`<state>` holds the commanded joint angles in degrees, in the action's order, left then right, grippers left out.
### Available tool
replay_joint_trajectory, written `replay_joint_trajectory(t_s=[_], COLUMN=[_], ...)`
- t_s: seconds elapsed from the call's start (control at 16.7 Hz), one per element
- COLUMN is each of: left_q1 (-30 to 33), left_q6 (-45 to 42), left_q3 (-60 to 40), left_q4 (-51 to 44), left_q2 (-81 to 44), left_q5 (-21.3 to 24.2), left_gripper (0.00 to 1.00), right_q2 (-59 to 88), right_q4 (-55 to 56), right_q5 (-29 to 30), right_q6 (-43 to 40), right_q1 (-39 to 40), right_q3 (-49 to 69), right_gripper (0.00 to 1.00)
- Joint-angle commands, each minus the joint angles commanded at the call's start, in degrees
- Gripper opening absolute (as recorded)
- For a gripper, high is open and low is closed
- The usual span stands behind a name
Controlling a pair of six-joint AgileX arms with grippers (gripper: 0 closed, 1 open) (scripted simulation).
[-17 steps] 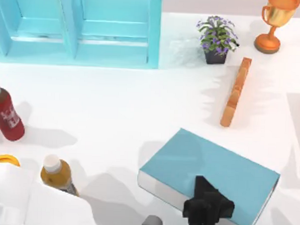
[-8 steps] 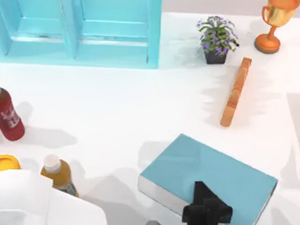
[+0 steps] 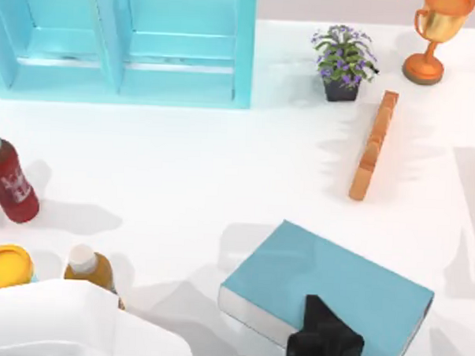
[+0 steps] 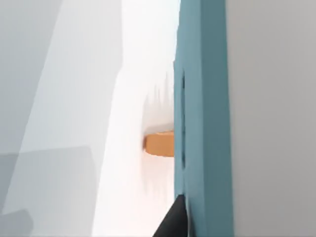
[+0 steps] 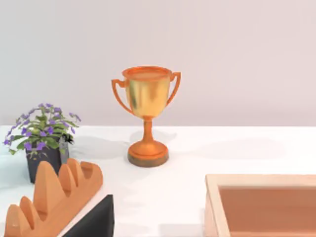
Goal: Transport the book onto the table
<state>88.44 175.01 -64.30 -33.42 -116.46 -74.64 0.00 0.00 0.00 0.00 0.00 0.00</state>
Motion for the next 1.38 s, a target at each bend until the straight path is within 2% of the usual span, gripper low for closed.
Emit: replay_joint_trajectory(t_s=[0.72, 1.38], left_q1=[0.00, 0.34], left_q6=[0.00, 0.59], left_q3=[0.00, -0.19], left_q4=[0.00, -0.70], left_q2=[0.00, -0.20], left_q5=[0.00, 0.28], left_gripper=[0.98, 1.00], right_q2=[0.00, 0.00], right_q4=[0.00, 0.00], right_q5=[0.00, 0.00], right_q6=[0.00, 0.00], right_q1=[0.00, 0.00], right_q3=[0.00, 0.00], right_gripper=[1.00, 1.00])
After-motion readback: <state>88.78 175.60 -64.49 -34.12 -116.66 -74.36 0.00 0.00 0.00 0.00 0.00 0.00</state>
